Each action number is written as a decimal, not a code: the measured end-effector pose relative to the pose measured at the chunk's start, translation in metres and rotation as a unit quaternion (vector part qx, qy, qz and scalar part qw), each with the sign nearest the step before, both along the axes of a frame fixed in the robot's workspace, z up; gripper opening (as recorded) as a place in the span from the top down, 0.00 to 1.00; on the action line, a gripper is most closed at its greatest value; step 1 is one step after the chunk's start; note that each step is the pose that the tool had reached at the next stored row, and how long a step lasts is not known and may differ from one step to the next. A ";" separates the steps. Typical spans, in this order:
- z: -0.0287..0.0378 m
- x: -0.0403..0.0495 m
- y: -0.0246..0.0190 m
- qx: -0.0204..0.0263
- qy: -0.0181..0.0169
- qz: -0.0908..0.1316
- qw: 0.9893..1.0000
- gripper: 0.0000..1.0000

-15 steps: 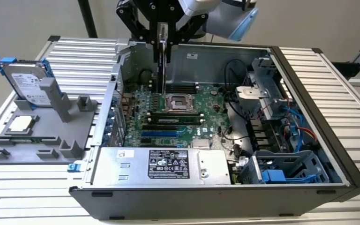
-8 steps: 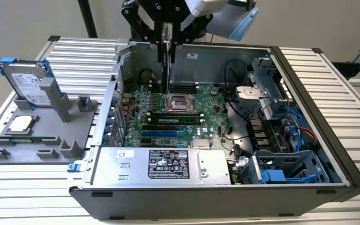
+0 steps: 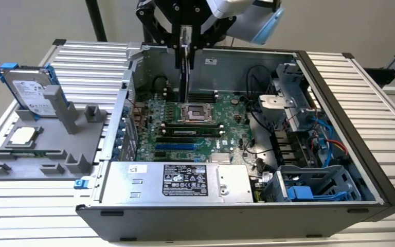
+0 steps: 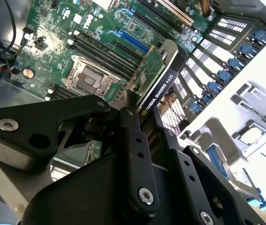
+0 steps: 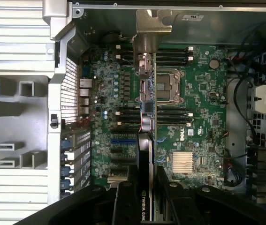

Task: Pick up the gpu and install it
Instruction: 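Pick up the gpu and move the gpu toward the slot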

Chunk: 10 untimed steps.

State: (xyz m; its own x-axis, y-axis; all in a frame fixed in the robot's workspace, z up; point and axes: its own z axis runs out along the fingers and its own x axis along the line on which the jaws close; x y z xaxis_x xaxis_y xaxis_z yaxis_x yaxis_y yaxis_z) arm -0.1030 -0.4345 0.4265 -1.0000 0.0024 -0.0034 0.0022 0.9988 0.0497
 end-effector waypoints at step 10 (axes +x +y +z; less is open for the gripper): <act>0.0000 0.0110 0.0000 0.000 0.000 0.001 1.000 1.00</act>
State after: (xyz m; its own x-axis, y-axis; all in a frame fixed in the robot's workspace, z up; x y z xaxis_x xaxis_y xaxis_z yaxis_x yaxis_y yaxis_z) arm -0.0920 -0.4345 0.4265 -1.0000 0.0013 -0.0034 0.0011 0.9988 0.0497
